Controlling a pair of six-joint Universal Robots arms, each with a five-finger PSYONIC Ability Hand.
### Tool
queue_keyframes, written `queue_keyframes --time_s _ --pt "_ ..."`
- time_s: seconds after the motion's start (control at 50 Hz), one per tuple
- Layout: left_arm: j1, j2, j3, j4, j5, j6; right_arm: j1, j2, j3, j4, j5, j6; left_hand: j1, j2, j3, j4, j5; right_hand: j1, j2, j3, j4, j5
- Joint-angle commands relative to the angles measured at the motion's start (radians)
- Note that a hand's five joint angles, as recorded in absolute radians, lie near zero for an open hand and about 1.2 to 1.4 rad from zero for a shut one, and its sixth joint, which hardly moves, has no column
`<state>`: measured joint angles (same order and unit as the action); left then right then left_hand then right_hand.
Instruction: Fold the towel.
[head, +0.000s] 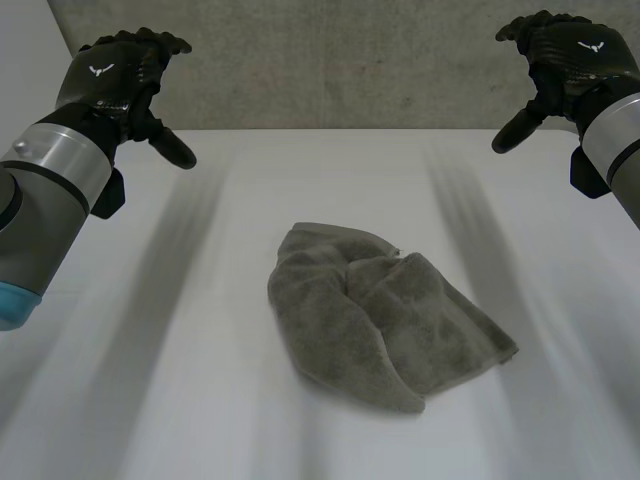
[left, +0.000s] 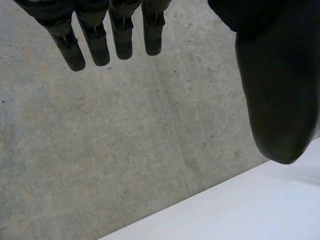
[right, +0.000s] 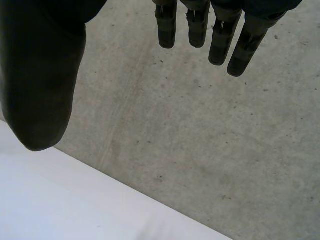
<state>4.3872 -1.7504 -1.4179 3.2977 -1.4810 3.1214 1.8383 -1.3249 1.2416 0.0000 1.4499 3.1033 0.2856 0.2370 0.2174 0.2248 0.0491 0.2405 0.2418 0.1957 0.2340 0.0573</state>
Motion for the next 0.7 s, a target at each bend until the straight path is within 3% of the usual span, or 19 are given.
queue_keyframes --time_s 0.02,0.1,0.14,0.16,0.2,0.26,0.3,0.32,0.36,0.42,0.52,0.7 --pt "-0.015 -0.003 -0.006 0.003 0.007 0.003 0.006 -0.002 -0.004 0.044 -0.078 -0.029 -0.107 -0.059 -0.043 -0.05 -0.045 -0.066 -0.067 -0.021 -0.059 -0.057" --pt "-0.029 -0.011 -0.006 0.005 0.039 0.008 0.002 -0.002 -0.014 0.097 -0.151 -0.041 -0.107 -0.059 -0.043 -0.05 -0.045 -0.066 -0.067 -0.021 -0.059 -0.057" --pt "-0.038 -0.033 -0.006 0.002 0.12 0.013 -0.002 0.001 -0.028 0.167 -0.225 -0.051 -0.107 -0.059 -0.043 -0.05 -0.045 -0.066 -0.067 -0.021 -0.059 -0.057" --pt "-0.038 -0.034 -0.006 0.002 0.12 0.013 -0.002 0.001 -0.028 0.167 -0.226 -0.051 -0.107 -0.059 -0.043 -0.05 -0.045 -0.066 -0.067 -0.021 -0.059 -0.057" --pt "-0.043 -0.061 -0.006 -0.007 0.239 0.014 -0.007 0.007 -0.039 0.254 -0.293 -0.095 -0.101 -0.053 -0.043 -0.05 -0.039 -0.066 -0.067 -0.021 -0.059 -0.057" --pt "-0.043 -0.075 -0.009 -0.012 0.315 0.017 -0.011 0.01 -0.036 0.298 -0.318 -0.132 -0.104 -0.056 -0.043 -0.05 -0.042 -0.066 -0.067 -0.021 -0.059 -0.057" --pt "-0.047 -0.116 -0.01 -0.047 0.463 0.055 -0.002 0.012 -0.007 0.372 -0.339 -0.201 -0.104 -0.056 -0.043 -0.05 -0.042 -0.066 -0.067 -0.021 -0.059 -0.057" --pt "-0.048 -0.116 -0.01 -0.047 0.464 0.055 -0.002 0.012 -0.007 0.373 -0.339 -0.201 -0.104 -0.056 -0.043 -0.05 -0.042 -0.066 -0.067 -0.021 -0.059 -0.057" --pt "-0.054 -0.165 -0.006 -0.101 0.566 0.139 0.007 0.01 0.068 0.426 -0.345 -0.229 -0.104 -0.056 -0.043 -0.05 -0.042 -0.066 -0.067 -0.021 -0.059 -0.057" --pt "-0.055 -0.189 -0.003 -0.133 0.597 0.197 0.004 0.007 0.127 0.423 -0.348 -0.227 -0.104 -0.056 -0.043 -0.05 -0.042 -0.066 -0.067 -0.021 -0.059 -0.057" --pt "-0.078 -0.285 0.008 -0.251 0.616 0.426 0.002 -0.097 0.407 0.231 -0.335 -0.154 -0.099 -0.05 -0.043 -0.05 -0.037 -0.066 -0.067 -0.021 -0.059 -0.057" --pt "-0.152 -0.396 0.017 -0.386 0.605 0.643 -0.001 -0.169 0.651 0.115 -0.338 -0.049 -0.101 -0.053 -0.043 -0.05 -0.039 -0.066 -0.067 -0.021 -0.059 -0.057"
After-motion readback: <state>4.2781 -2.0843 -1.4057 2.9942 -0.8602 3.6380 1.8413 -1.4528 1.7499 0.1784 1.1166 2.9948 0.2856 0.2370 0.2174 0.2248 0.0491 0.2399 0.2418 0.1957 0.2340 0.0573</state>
